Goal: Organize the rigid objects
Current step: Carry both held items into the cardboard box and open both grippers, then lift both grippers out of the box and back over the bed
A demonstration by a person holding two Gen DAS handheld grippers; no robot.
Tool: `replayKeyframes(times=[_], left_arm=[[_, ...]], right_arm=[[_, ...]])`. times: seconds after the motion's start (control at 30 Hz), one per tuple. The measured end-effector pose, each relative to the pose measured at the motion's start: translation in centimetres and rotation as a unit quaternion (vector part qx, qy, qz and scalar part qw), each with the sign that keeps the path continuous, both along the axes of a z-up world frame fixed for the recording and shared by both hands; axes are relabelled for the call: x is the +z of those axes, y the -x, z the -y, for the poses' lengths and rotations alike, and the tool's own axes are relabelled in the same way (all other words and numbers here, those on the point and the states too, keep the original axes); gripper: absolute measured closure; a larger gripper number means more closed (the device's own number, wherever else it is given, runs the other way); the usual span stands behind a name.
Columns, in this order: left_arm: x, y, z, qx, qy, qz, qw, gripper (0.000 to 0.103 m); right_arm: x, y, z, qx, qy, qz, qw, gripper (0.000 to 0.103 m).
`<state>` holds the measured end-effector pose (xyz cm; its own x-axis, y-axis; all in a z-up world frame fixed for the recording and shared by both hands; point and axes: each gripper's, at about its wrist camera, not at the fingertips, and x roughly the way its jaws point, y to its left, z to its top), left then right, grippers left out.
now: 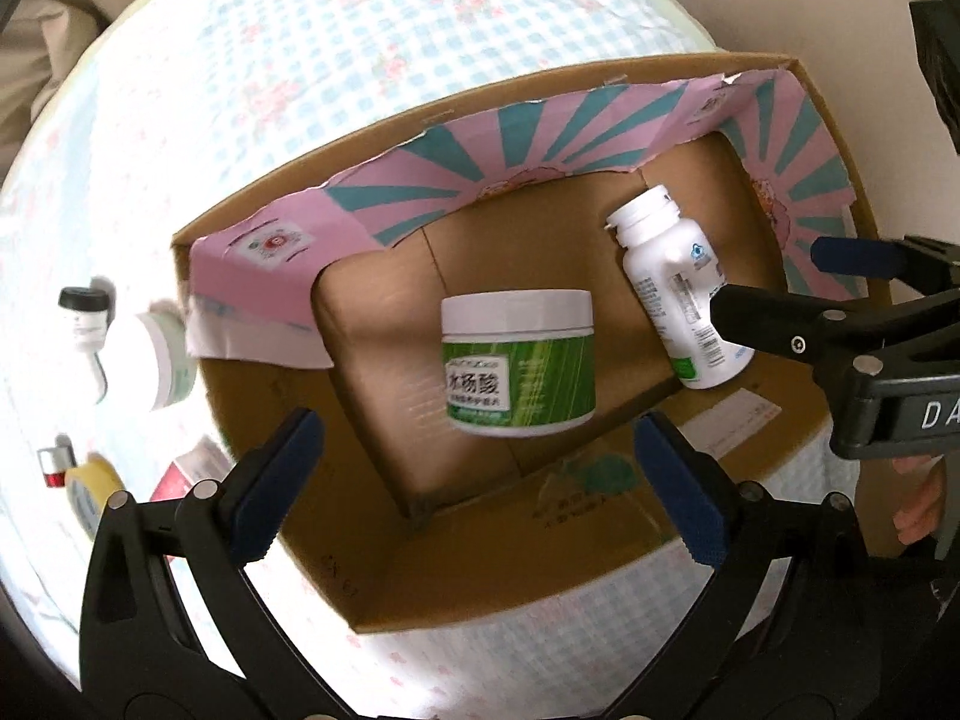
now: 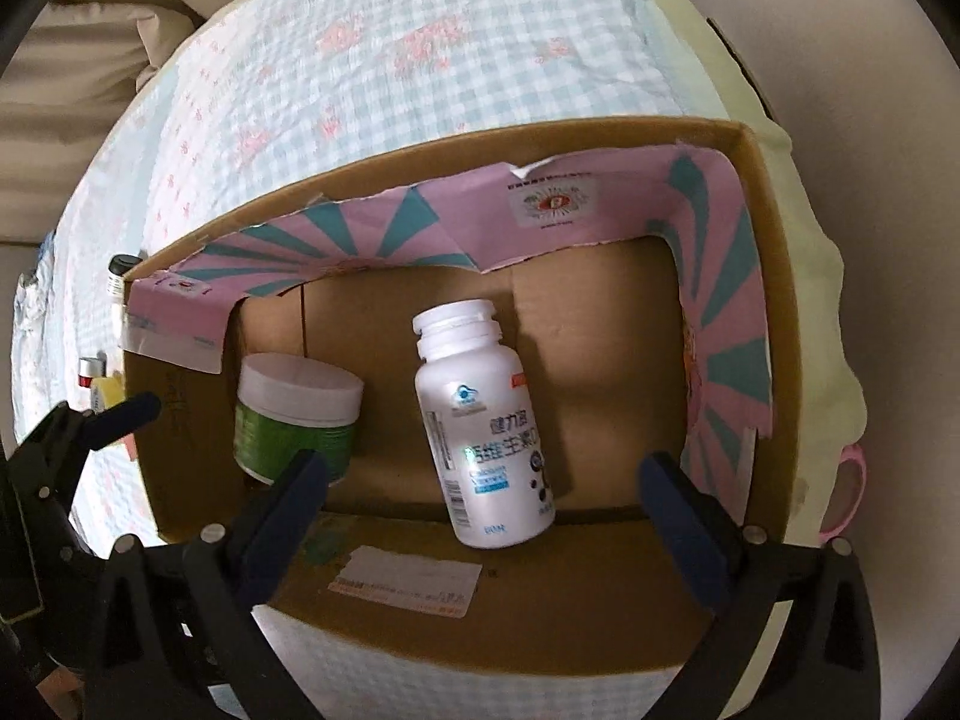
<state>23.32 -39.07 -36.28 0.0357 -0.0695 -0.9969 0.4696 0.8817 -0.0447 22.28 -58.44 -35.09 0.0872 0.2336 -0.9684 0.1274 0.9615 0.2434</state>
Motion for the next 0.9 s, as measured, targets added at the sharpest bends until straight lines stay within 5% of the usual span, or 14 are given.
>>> replayKeyframes(times=[0.5,0.63,0.9], left_arm=[[3.2,1.2,-2.9,0.014,0.029,0.052,0.9981,0.000],[8.2,1.5,-0.1,0.017,0.038,0.077,0.9962,0.000],[17.3,4.7,-6.1,0.040,0.078,0.130,0.9877,0.000]], right_arm=[[5.2,2.1,0.3,-0.014,0.007,0.040,0.999,0.000],[6.6,2.4,-1.2,-0.013,0.001,0.049,0.999,0.000],[12.2,5.2,-4.6,-0.010,0.028,0.106,0.994,0.000]])
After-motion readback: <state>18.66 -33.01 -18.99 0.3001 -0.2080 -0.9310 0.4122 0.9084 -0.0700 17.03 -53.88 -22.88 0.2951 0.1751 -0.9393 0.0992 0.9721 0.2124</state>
